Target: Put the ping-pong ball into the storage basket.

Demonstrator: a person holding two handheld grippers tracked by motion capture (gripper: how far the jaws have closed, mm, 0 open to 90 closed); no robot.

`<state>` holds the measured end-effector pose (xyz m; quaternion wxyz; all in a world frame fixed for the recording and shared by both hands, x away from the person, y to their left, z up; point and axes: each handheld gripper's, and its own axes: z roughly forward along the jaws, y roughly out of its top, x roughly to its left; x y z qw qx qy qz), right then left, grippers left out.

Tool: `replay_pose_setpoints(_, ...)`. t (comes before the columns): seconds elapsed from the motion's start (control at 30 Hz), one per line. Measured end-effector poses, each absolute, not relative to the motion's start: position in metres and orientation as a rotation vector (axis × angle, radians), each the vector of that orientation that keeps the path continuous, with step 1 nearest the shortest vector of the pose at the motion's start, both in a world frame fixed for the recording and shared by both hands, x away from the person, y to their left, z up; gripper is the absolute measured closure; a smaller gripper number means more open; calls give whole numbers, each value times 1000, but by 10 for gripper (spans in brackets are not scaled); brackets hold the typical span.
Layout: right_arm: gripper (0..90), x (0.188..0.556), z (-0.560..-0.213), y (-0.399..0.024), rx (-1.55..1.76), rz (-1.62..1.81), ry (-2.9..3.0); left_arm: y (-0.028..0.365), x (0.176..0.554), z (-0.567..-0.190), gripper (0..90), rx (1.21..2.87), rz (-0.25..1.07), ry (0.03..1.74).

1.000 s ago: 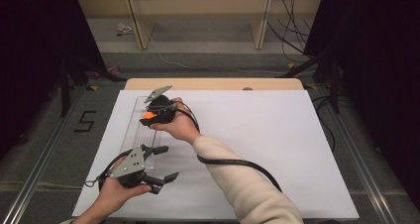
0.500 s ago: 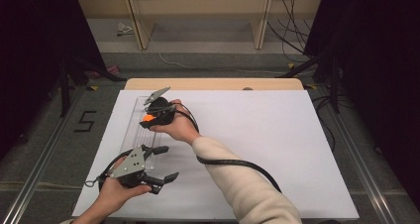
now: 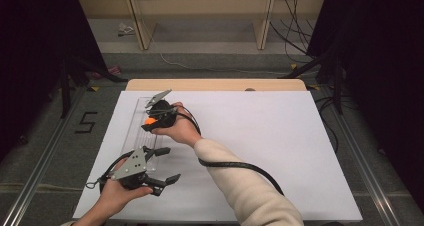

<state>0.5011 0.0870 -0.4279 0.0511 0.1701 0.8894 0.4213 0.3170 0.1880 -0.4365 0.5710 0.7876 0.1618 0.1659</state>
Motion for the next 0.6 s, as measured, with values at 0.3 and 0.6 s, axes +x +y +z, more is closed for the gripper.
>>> replay_pose_setpoints(0.3,505,501,-431,88,517,1270,2714,188,317,-437,164,1849,389,379)
replay_pose_setpoints(0.6,501,501,-432,89,514,1271,2716,188,317,-437,164,1850,389,380)
